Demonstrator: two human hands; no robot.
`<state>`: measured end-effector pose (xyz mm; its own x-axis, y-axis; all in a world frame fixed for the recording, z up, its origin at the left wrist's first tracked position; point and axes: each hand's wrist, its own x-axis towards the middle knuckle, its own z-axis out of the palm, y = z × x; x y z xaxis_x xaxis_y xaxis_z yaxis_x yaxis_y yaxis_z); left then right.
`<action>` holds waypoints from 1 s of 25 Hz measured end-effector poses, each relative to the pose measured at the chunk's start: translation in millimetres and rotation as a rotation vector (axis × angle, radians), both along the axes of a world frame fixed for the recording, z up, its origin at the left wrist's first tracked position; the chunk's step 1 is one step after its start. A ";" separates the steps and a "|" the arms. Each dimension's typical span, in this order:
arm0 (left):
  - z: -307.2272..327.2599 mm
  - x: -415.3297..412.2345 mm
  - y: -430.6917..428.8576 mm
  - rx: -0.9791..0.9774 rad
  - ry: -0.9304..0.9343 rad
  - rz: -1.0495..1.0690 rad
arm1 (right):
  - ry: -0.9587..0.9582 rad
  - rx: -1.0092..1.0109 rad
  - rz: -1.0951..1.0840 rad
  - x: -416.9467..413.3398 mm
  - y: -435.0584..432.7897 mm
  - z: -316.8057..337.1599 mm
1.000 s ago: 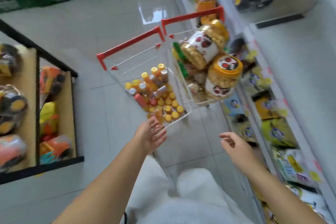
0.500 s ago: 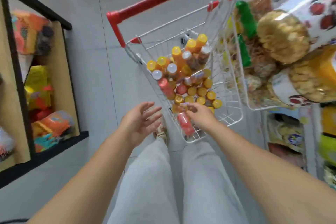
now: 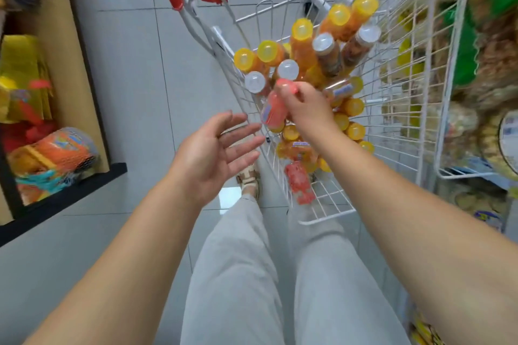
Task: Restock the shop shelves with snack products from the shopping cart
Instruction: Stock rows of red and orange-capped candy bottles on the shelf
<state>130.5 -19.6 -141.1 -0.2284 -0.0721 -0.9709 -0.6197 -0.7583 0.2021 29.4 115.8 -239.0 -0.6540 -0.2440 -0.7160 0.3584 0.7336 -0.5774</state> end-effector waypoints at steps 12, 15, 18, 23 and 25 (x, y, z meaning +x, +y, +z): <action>9.9 -11.2 14.9 -0.086 0.126 -0.007 | -0.095 0.181 0.003 -27.2 47.1 10.6; 3.2 4.8 -0.7 -0.088 0.108 0.038 | -0.012 0.325 0.348 -7.4 37.0 -27.5; 1.0 13.1 -0.8 -0.063 0.109 0.055 | 0.158 0.508 0.411 12.0 22.8 -44.2; -1.1 14.4 8.8 -0.016 0.153 0.031 | 0.260 0.583 0.347 25.3 25.4 -54.0; -0.6 14.3 10.3 -0.008 0.164 0.011 | 0.268 0.607 0.405 28.2 26.8 -57.7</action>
